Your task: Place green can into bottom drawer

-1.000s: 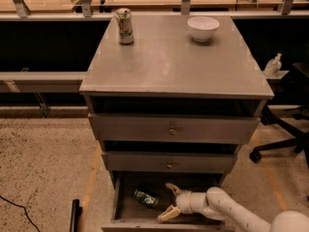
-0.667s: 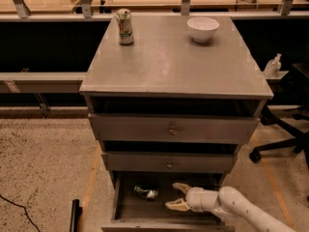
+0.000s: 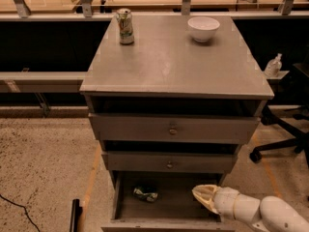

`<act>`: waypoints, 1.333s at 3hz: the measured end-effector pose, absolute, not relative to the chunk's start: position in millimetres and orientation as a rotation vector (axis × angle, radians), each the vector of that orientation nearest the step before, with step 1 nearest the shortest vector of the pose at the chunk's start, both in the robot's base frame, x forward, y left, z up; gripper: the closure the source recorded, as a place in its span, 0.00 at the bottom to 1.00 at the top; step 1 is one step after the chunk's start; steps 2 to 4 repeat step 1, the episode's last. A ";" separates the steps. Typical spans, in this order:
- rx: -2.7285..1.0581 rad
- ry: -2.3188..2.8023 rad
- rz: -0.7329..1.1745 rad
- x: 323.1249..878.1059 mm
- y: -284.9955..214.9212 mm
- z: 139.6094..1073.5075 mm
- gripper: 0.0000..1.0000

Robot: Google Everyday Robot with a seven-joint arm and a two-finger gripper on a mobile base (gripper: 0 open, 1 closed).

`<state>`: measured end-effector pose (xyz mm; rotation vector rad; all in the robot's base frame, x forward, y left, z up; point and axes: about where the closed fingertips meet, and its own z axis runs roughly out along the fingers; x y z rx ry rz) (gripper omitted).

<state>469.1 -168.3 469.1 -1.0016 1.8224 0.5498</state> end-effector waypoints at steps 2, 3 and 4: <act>-1.010 1.843 0.522 455.7 -180.3 469.8 0.78; -1.010 1.843 0.522 455.7 -180.3 469.8 0.78; -1.010 1.843 0.522 455.7 -180.3 469.8 0.78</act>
Offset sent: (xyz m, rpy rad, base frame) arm 0.0000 0.0000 0.0000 0.0000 0.0000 0.0000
